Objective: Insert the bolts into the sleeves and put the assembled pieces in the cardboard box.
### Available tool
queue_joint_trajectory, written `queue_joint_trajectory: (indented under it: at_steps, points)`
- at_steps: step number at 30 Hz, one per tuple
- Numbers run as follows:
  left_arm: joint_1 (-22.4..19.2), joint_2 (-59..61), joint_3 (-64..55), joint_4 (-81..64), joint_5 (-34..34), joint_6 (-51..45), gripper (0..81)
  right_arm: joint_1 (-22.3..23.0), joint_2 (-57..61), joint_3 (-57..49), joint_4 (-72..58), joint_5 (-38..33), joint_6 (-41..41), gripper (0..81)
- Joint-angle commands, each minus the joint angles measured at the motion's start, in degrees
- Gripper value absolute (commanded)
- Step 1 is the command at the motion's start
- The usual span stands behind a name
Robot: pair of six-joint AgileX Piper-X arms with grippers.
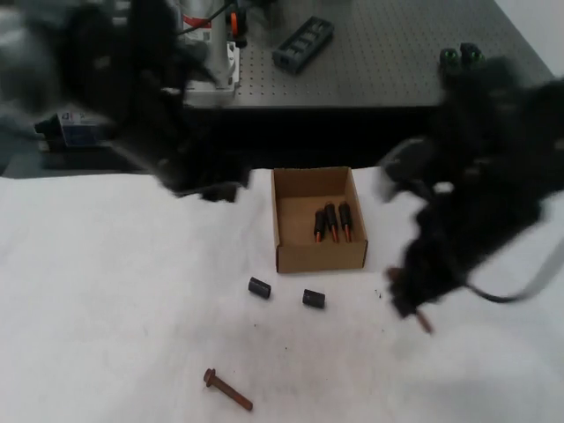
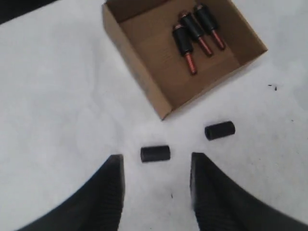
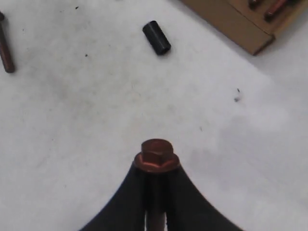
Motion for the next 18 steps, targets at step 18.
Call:
queue_joint_trajectory:
  at_steps: [18]
  points:
    - [-3.6,24.6,-19.7,14.3,-11.1,47.6,32.7,-8.2,-22.0,13.4,5.8,-7.2,4.9,0.9]
